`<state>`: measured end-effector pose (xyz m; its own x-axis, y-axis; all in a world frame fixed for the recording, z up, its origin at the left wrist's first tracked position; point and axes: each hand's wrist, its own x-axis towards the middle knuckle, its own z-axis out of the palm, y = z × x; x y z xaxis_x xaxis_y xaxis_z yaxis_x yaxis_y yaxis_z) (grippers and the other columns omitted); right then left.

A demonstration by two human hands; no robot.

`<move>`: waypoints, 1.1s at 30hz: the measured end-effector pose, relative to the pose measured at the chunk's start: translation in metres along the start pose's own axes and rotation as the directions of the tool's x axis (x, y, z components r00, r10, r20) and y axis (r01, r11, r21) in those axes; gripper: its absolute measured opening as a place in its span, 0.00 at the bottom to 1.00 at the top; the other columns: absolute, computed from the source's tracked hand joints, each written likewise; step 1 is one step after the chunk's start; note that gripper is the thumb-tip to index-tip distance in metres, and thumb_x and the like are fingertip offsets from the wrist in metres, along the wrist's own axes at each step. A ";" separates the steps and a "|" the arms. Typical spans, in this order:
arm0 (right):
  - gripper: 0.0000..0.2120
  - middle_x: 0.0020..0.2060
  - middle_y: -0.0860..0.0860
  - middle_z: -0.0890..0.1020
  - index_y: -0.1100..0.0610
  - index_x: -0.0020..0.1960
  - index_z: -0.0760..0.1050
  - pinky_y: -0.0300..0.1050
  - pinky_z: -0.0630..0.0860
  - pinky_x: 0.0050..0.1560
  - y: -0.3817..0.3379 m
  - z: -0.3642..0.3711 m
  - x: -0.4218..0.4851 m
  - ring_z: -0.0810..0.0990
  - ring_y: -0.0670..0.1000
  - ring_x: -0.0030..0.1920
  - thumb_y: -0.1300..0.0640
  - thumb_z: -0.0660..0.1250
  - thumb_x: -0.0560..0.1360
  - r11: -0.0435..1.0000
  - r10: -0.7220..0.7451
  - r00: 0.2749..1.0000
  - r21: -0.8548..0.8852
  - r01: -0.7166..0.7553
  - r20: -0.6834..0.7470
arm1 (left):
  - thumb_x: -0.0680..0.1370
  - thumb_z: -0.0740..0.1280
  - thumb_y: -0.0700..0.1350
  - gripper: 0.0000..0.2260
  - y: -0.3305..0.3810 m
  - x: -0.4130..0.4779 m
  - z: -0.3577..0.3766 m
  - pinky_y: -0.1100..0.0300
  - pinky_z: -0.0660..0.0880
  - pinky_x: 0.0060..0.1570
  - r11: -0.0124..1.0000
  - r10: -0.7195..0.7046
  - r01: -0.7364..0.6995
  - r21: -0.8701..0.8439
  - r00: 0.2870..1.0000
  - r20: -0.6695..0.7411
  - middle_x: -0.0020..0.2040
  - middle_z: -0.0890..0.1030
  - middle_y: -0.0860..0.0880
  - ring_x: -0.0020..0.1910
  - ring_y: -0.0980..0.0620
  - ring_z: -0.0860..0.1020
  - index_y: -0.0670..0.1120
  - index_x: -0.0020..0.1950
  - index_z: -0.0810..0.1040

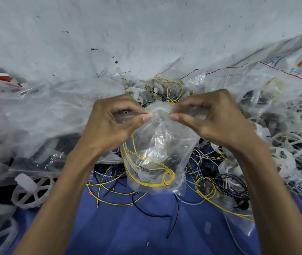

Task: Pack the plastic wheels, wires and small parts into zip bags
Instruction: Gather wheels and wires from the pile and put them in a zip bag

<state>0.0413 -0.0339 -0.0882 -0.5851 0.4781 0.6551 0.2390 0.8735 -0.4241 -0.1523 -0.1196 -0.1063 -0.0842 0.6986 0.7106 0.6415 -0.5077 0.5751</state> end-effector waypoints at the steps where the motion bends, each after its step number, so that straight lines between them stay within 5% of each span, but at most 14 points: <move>1: 0.06 0.39 0.48 0.85 0.56 0.44 0.83 0.52 0.79 0.47 -0.001 0.001 0.001 0.84 0.48 0.40 0.54 0.73 0.70 0.999 -0.016 1.000 -0.042 0.015 -0.017 | 0.70 0.72 0.43 0.03 0.000 0.001 -0.001 0.64 0.71 0.38 1.000 0.003 -0.003 0.025 1.000 0.014 0.37 0.81 0.47 0.36 0.54 0.77 0.44 0.41 0.81; 8: 0.04 0.33 0.51 0.84 0.60 0.39 0.82 0.44 0.74 0.38 -0.006 0.002 0.003 0.81 0.50 0.33 0.59 0.71 0.70 0.987 -0.139 0.990 -0.087 0.137 -0.009 | 0.71 0.73 0.43 0.05 0.008 0.004 0.008 0.66 0.69 0.37 0.986 0.112 -0.108 0.129 0.993 -0.029 0.35 0.80 0.50 0.34 0.55 0.76 0.42 0.39 0.82; 13: 0.05 0.36 0.47 0.84 0.57 0.42 0.83 0.48 0.78 0.42 -0.008 0.003 0.002 0.82 0.47 0.37 0.56 0.71 0.71 0.988 -0.133 0.991 -0.072 0.134 0.009 | 0.72 0.71 0.43 0.04 0.008 0.003 0.004 0.67 0.69 0.39 0.981 0.151 -0.154 0.121 0.988 0.032 0.36 0.78 0.51 0.35 0.57 0.76 0.42 0.40 0.81; 22: 0.04 0.30 0.48 0.79 0.61 0.37 0.78 0.49 0.73 0.31 -0.006 0.022 0.005 0.76 0.52 0.30 0.63 0.68 0.70 0.968 -0.211 0.975 -0.149 0.200 -0.062 | 0.71 0.71 0.43 0.03 0.012 0.003 0.010 0.56 0.71 0.36 0.989 0.108 -0.107 0.098 0.994 -0.005 0.36 0.80 0.49 0.36 0.49 0.77 0.49 0.43 0.80; 33: 0.02 0.27 0.43 0.79 0.57 0.40 0.82 0.40 0.75 0.35 0.016 0.014 0.003 0.77 0.39 0.27 0.60 0.71 0.71 0.998 0.049 0.993 -0.029 -0.053 -0.104 | 0.71 0.72 0.36 0.11 0.002 0.006 0.006 0.73 0.73 0.34 0.984 -0.177 0.176 -0.017 0.978 -0.114 0.30 0.81 0.62 0.31 0.64 0.79 0.53 0.37 0.81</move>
<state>0.0326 -0.0196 -0.1015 -0.4889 0.5276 0.6947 0.2922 0.8494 -0.4395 -0.1468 -0.1131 -0.1036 -0.2825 0.7156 0.6388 0.6036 -0.3850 0.6982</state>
